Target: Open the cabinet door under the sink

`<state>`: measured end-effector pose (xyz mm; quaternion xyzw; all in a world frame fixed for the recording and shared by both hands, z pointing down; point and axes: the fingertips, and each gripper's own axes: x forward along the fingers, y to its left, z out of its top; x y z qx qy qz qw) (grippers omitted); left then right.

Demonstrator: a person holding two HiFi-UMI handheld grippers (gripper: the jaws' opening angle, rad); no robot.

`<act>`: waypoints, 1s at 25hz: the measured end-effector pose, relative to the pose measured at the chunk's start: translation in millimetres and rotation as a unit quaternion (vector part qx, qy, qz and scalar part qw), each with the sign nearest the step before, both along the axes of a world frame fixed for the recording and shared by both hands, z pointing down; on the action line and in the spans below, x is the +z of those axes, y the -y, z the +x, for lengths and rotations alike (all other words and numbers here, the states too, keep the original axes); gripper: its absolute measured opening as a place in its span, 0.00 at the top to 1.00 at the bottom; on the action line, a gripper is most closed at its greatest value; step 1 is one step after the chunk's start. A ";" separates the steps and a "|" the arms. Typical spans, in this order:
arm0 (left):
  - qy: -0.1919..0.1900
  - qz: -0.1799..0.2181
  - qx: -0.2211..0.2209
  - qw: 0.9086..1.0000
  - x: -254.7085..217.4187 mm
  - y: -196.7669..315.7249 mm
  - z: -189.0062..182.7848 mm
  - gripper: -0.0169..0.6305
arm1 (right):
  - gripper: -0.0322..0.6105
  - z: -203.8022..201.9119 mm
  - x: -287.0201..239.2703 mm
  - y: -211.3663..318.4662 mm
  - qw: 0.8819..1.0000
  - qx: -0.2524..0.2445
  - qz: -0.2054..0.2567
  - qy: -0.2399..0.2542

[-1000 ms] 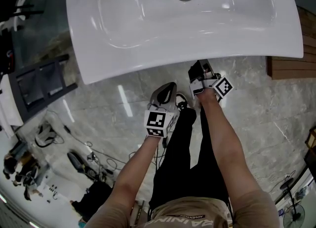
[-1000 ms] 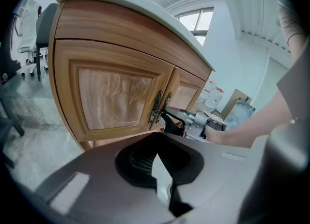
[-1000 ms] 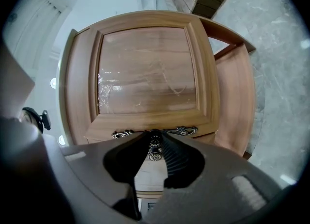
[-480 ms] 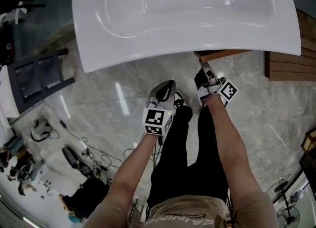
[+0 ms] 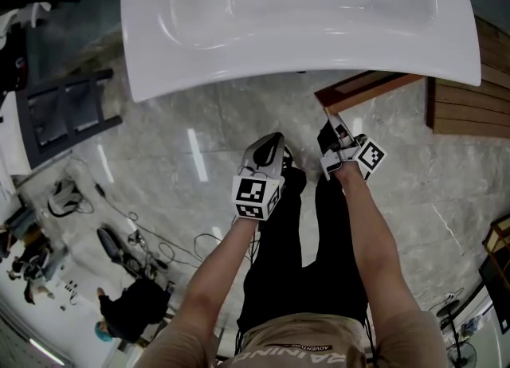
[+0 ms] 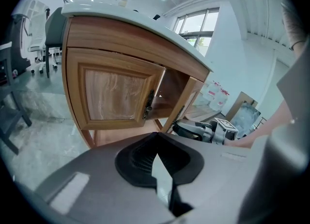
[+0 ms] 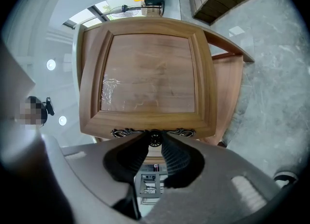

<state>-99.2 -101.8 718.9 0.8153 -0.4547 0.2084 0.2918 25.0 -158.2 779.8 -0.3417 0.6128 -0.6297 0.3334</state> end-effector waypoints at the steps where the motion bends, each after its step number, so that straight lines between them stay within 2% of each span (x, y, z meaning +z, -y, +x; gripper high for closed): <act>1: 0.001 0.000 0.001 1.000 0.1 -2.1 1.5 0.94 | 0.82 0.2 0.3 -4.6 1.000 -0.002 -0.001 0.000; 7: 0.001 -0.005 0.007 1.000 -0.2 -4.1 16.3 0.94 | 0.82 2.1 5.6 -20.0 1.000 -0.027 -0.007 -0.004; 11: 0.001 -0.004 0.014 1.000 -5.7 -9.7 33.8 0.94 | 0.82 15.0 3.7 -36.9 0.999 -0.036 -0.009 -0.005; 25: 0.010 -0.006 0.017 1.000 -6.9 -17.6 66.3 0.94 | 0.82 68.5 4.8 -92.9 0.993 -0.113 -0.001 -0.027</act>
